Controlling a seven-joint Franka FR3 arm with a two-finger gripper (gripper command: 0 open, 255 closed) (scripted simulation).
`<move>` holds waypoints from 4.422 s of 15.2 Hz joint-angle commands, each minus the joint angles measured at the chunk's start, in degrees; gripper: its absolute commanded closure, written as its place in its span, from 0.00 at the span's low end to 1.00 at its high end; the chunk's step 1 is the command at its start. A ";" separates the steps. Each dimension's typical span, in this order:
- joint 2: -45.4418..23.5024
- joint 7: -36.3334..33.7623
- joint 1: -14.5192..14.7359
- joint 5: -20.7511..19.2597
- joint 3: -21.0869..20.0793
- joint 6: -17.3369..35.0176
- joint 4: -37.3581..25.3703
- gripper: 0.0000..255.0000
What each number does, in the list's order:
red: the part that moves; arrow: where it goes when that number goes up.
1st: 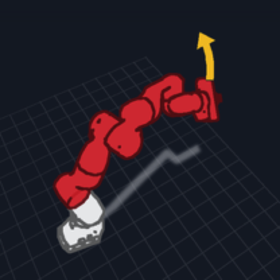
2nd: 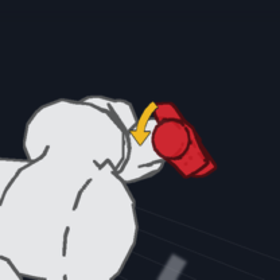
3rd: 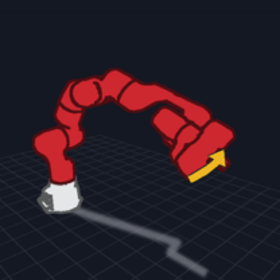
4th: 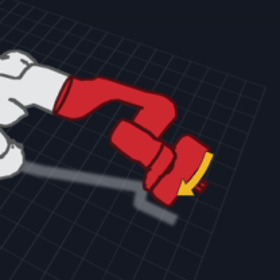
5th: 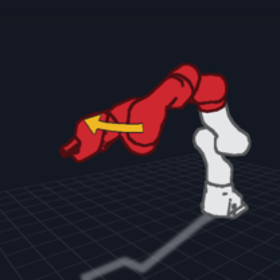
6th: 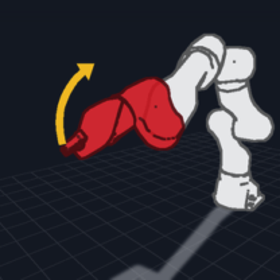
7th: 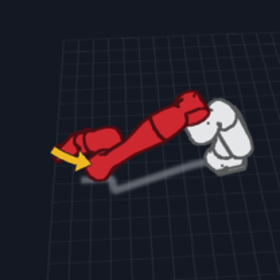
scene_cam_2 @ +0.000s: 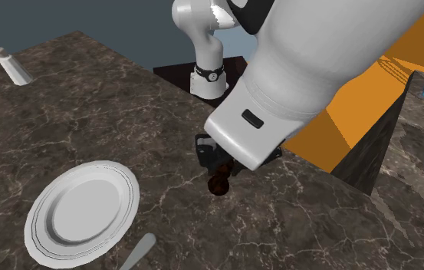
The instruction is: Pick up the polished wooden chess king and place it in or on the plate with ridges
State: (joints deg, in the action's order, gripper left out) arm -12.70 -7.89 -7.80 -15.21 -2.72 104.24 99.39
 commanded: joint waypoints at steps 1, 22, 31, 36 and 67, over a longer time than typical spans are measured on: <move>0.13 0.26 -0.01 0.07 0.01 -1.05 -0.76 1.00; -0.23 10.28 -4.19 0.27 2.90 -11.30 -13.58 1.00; -6.38 21.81 -11.16 0.84 6.97 -12.26 -23.66 1.00; -12.55 28.27 -15.43 1.83 8.75 -14.44 -33.63 1.00; -11.92 25.42 -16.09 1.33 8.81 0.37 -17.97 0.00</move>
State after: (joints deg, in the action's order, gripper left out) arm -24.62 17.53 -23.89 -13.89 6.09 104.61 81.42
